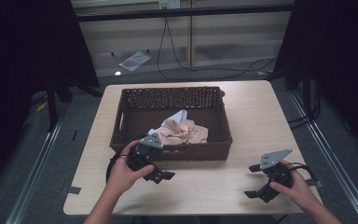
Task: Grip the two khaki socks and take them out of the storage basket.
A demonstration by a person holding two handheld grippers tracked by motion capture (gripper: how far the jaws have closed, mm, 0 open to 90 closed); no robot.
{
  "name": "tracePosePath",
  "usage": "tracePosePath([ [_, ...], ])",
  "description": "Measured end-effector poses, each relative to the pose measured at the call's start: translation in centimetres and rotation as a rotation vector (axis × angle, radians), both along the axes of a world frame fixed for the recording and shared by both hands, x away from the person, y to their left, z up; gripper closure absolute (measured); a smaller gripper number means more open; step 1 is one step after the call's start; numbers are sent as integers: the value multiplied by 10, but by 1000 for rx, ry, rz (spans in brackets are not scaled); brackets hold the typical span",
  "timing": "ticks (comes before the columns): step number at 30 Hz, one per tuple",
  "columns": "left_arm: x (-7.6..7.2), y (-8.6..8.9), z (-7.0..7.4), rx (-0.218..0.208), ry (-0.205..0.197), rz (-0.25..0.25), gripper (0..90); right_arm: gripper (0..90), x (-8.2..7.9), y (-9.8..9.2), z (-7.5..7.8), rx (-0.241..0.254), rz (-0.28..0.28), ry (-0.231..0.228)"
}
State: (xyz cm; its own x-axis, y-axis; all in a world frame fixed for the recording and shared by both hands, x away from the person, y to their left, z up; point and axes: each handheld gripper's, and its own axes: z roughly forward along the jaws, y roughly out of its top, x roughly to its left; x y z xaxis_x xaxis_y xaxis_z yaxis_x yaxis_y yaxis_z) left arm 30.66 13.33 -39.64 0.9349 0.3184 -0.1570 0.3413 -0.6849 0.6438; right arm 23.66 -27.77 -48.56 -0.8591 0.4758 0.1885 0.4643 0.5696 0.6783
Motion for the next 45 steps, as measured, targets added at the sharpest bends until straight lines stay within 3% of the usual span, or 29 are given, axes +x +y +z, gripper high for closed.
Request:
tracePosePath([
  [5, 7, -1, 14, -2, -1, 9, 33, 23, 0, 0, 1, -1, -1, 1],
  [6, 12, -1, 21, 18, 3, 16, 33, 23, 0, 0, 0, 3, 3, 2],
  [8, 15, -1, 22, 10, 15, 29, 32, 23, 0, 0, 0, -2, 2, 3],
  [9, 23, -1, 27, 32, 10, 31, 32, 24, 0, 1, 0, -10, 6, 4],
  [16, 44, -2, 32, 44, 29, 82, 32, 24, -1, 0, 0, -3, 3, 6],
  [24, 67, -11, 37, 117, 33, 139, 33, 24, -1, 1, 0, -10, 6, 4],
  [29, 80, -15, 36, 157, 37, 168, 30, 24, -1, 1, 0, -11, 6, 4],
  [30, 85, -18, 34, 159, 48, 207, 28, 24, -1, 1, 0, -9, 9, 5],
  [33, 91, -20, 31, 172, 61, 227, 27, 25, -1, 1, 0, -10, 10, 6],
  [34, 98, -23, 27, 201, 72, 256, 29, 24, -1, 1, 0, -10, 8, 4],
  [38, 111, -30, 21, 226, 105, 306, 30, 25, -1, 1, 0, -11, 14, 5],
  [45, 127, -41, 12, 251, 119, 338, 40, 25, -1, 1, 0, -12, 20, 7],
])
